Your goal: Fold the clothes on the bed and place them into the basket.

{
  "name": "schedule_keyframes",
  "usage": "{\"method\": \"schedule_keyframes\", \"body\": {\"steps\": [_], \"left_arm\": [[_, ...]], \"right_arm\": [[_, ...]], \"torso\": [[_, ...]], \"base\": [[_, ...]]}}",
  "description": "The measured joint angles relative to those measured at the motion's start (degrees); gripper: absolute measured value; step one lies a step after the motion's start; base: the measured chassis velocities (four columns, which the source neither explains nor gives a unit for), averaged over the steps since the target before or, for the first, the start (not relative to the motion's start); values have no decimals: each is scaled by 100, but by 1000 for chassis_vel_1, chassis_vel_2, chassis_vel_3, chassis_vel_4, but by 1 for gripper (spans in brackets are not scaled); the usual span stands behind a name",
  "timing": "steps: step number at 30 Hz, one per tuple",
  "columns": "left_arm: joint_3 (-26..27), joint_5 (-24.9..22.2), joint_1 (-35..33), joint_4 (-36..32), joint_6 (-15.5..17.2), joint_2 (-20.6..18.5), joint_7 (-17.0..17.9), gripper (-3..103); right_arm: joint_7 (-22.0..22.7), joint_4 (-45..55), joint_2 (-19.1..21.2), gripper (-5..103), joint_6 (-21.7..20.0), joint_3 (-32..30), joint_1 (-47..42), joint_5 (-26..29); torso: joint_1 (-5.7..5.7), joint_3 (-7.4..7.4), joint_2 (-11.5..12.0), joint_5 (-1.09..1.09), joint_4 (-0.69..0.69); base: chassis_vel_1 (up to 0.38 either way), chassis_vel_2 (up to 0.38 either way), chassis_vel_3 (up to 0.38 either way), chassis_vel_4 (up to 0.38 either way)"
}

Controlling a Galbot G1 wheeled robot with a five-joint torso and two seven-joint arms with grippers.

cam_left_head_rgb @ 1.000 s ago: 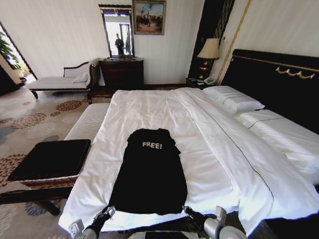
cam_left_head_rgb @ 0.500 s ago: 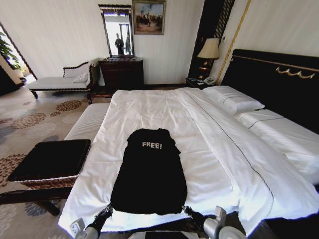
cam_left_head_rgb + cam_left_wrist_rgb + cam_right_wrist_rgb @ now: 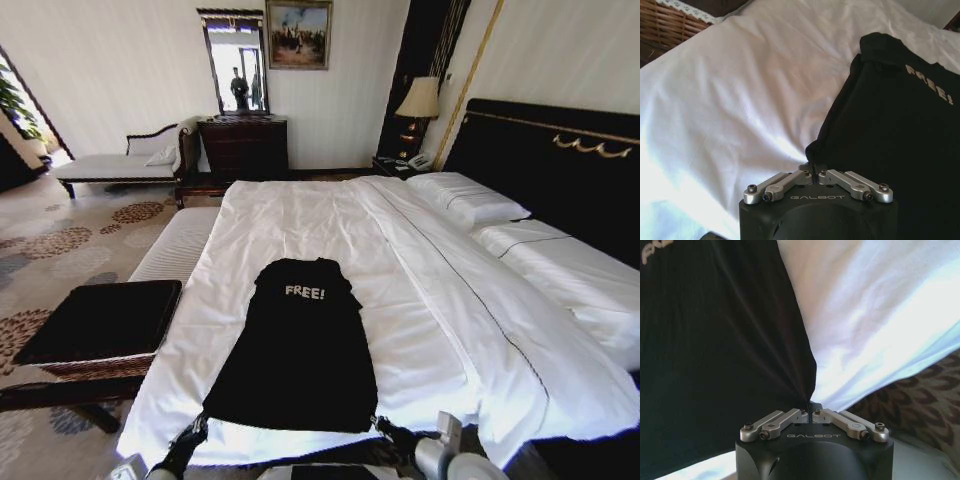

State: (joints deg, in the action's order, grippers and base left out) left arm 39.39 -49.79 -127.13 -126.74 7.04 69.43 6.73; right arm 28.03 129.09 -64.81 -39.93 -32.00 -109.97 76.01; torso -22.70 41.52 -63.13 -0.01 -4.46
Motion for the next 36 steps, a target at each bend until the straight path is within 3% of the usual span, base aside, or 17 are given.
{"method": "schedule_keyframes", "body": {"steps": [2,14,27,28,30,32,34,36], "left_arm": [[19,105,-219,55,-117,-16,19,1],[-62,585,-966,25,-674,54,91,1],[-525,921,-573,374,-638,89,269,1],[-539,926,-559,376,-611,94,285,1],[-553,929,-545,378,-586,99,302,-1],[-579,971,-499,432,-557,108,410,11],[-583,992,-483,449,-557,114,417,11],[-574,1047,-448,464,-556,149,442,26]], "right_arm": [[188,48,24,0,-193,-19,-48,35],[439,174,58,0,-254,-80,-189,-181],[420,13,-44,0,-248,124,-40,-360],[418,13,-60,5,-246,134,-43,-367],[410,14,-72,5,-244,142,-46,-368],[368,23,-98,16,-240,155,-61,-362],[363,27,-106,21,-239,157,-63,-362],[374,71,-144,32,-235,124,-69,-381]], "torso": [[0,0,0,1,0],[0,0,0,0,0],[1,0,0,1,0],[1,0,0,1,0],[0,0,0,1,0],[1,0,0,0,1],[0,0,0,1,1],[0,0,0,1,0]], "base": [[0,0,0,0],[0,0,0,0],[0,0,0,0],[0,0,0,0],[0,0,0,0],[0,0,0,0],[0,0,0,0],[0,0,0,0]]}}
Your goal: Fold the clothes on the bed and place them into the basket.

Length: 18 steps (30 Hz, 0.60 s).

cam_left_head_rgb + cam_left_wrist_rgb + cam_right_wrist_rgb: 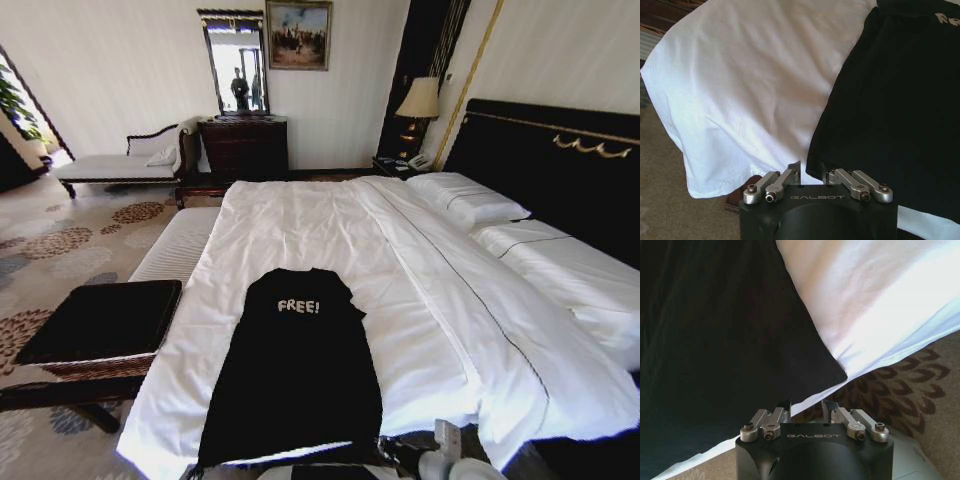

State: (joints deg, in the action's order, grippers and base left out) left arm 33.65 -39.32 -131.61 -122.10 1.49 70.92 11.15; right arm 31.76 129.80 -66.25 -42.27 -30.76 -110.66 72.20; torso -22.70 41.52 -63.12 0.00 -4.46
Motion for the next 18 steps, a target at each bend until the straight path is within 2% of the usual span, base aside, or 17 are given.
{"method": "schedule_keyframes", "body": {"steps": [1,2,3,4,7,10,11,12,13,14,15,16,18], "left_arm": [[0,0,0,0,0,0,0,26],[23,23,-11,-36,-2,6,0,32],[34,37,-16,-50,-7,7,0,32],[34,37,-16,-50,-7,7,0,32],[161,291,-53,-246,-222,27,-15,48],[195,445,-54,-352,-375,32,-37,53],[201,585,-45,-429,-493,37,-72,59],[180,674,-13,-460,-566,46,-89,70],[152,724,19,-461,-602,55,-98,70],[128,760,46,-459,-626,65,-103,76],[61,865,129,-420,-689,87,-123,81],[61,865,129,-420,-689,87,-123,81],[-32,1037,226,-354,-787,130,-151,91]], "right_arm": [[0,0,0,32,0,0,0,0],[8,37,4,37,2,-62,-8,-26],[9,48,6,43,2,-79,-11,-37],[9,48,6,43,2,-79,-11,-37],[-67,231,52,60,6,-424,7,-102],[-165,313,89,65,48,-582,96,-55],[-265,350,146,71,161,-699,244,55],[-344,344,191,76,286,-752,409,162],[-397,298,221,81,401,-773,581,263],[-423,250,231,81,474,-778,716,348],[-500,72,219,86,601,-769,1142,668],[-500,72,219,86,601,-769,1142,668],[-647,-250,127,96,731,-683,1740,974]], "torso": [[0,0,0,0,0],[0,0,0,1,0],[0,0,0,1,0],[0,0,0,1,0],[0,0,0,0,-1],[0,0,0,0,-2],[0,0,0,1,-2],[0,0,0,0,-1],[0,0,0,0,-1],[0,1,0,1,0],[0,1,1,0,-1],[0,1,1,0,-1],[0,1,0,0,1]], "base": [[0,0,0,0],[0,0,0,0],[0,0,0,0],[0,0,0,0],[0,0,0,0],[0,0,0,0],[0,0,0,0],[0,0,0,0],[0,0,0,0],[0,0,0,0],[0,0,0,0],[0,0,0,0],[0,0,0,0]]}}
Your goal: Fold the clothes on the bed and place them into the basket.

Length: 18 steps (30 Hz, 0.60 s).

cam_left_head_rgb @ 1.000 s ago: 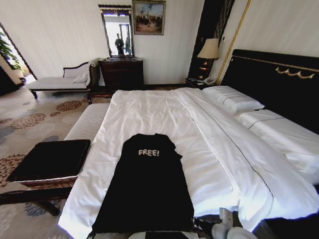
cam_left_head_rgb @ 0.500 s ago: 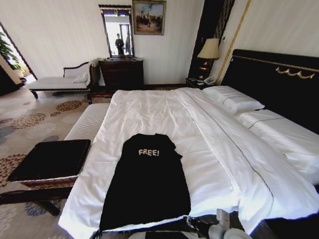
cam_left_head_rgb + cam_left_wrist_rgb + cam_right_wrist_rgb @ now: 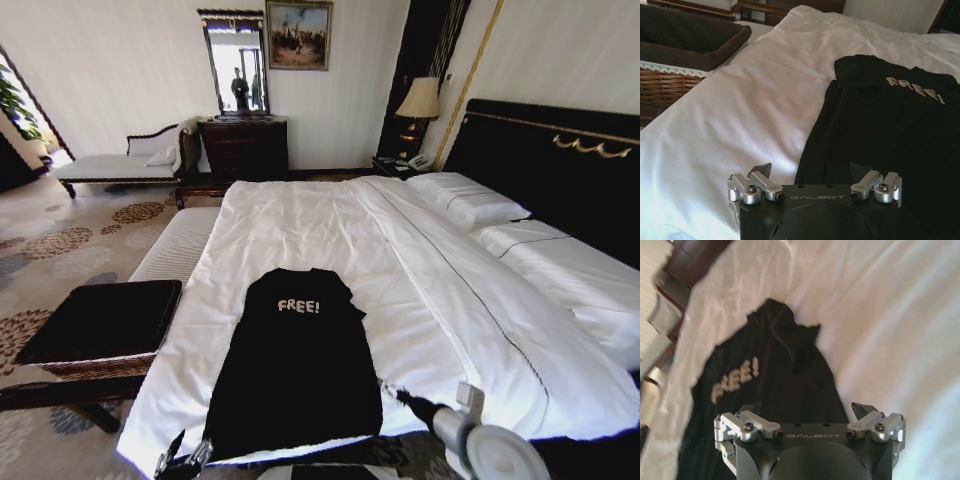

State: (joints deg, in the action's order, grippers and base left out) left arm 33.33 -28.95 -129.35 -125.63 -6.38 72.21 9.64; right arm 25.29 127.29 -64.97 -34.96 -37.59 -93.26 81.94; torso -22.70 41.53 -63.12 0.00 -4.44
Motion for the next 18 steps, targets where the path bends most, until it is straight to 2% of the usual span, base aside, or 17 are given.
{"method": "schedule_keyframes", "body": {"steps": [1,3,11,18], "left_arm": [[-19,37,22,13,-22,7,-4,91],[-150,266,178,83,-161,41,-14,98],[-251,370,516,64,-186,-5,-11,100],[-274,353,763,20,-41,-20,8,100]], "right_arm": [[-37,-87,-31,96,30,25,123,30],[-326,-765,-277,100,217,183,832,133],[-683,-2157,-513,100,374,423,1982,213],[-1055,-3365,-696,100,517,662,2864,-171]], "torso": [[0,0,0,0,1],[0,0,0,-1,-1],[0,0,0,0,-2],[-1,0,0,1,-1]], "base": [[0,0,0,0],[0,0,0,0],[0,0,0,0],[0,0,0,0]]}}
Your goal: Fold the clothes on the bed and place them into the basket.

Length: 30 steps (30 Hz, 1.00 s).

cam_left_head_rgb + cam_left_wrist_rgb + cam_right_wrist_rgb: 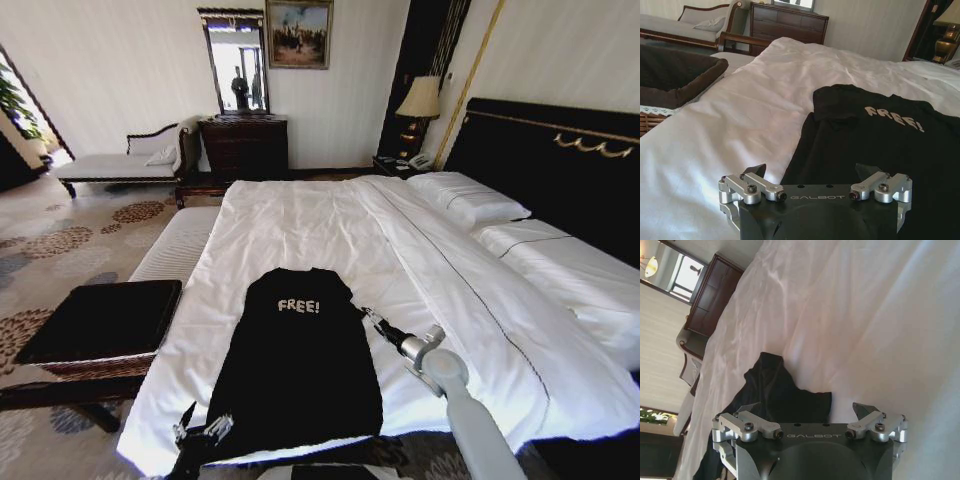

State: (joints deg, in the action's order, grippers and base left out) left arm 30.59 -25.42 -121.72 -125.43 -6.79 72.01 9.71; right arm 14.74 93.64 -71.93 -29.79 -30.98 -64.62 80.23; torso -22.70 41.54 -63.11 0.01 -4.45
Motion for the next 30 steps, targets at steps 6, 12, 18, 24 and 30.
{"method": "schedule_keyframes", "body": {"steps": [6,12,18,24,30], "left_arm": [[33,-5,-13,-45,37,28,12,100],[78,-27,-22,-70,54,119,24,100],[135,-62,-74,-100,59,163,26,100],[248,-138,-140,-122,59,193,25,100],[286,-232,-106,-132,79,200,24,100]], "right_arm": [[-255,-570,-109,99,96,25,180,-232],[-331,-793,-181,87,130,20,298,-249],[-334,-885,-224,71,142,42,379,-247],[-321,-957,-269,44,143,45,415,-201],[-307,-861,-274,28,143,59,305,-205]], "torso": [[0,-1,0,-1,-2],[1,-2,-1,0,-2],[0,-1,0,-1,-2],[0,-1,-1,-1,0],[1,-1,-1,-2,-1]], "base": [[0,0,0,0],[0,0,0,0],[0,0,0,0],[0,0,0,0],[0,0,0,0]]}}
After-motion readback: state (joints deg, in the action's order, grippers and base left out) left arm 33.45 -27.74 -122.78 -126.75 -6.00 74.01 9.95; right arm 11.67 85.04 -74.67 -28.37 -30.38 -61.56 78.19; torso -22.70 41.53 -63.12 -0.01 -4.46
